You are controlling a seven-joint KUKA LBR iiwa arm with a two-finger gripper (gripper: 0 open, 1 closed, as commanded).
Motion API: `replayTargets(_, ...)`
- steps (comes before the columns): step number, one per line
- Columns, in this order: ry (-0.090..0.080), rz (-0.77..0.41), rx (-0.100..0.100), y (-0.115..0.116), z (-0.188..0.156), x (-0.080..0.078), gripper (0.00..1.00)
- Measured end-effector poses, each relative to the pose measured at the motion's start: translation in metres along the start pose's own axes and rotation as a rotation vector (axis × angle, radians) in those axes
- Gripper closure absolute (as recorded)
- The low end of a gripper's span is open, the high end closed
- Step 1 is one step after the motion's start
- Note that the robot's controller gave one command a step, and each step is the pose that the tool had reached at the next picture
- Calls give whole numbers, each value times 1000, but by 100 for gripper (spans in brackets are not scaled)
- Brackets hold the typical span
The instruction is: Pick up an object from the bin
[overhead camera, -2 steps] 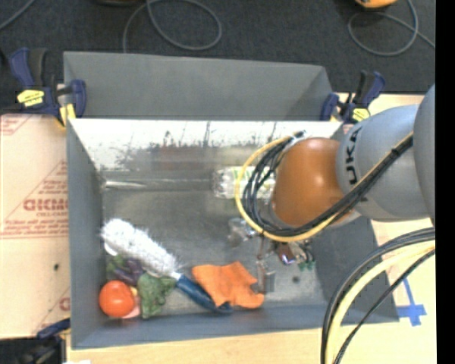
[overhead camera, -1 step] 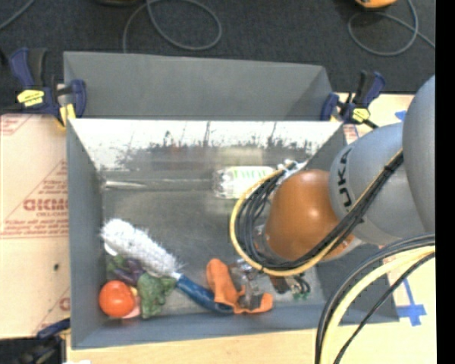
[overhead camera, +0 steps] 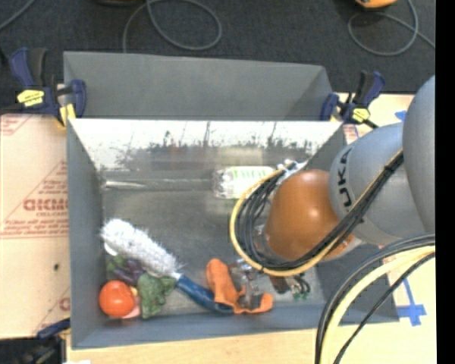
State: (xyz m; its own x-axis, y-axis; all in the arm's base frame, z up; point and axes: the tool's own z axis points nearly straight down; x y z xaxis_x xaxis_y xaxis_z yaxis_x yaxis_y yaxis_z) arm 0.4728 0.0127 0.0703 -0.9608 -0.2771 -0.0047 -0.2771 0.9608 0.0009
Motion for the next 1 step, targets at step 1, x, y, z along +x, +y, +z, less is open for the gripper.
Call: replayTargets(1, 0, -26, 0, 8, -205, -34, 100)
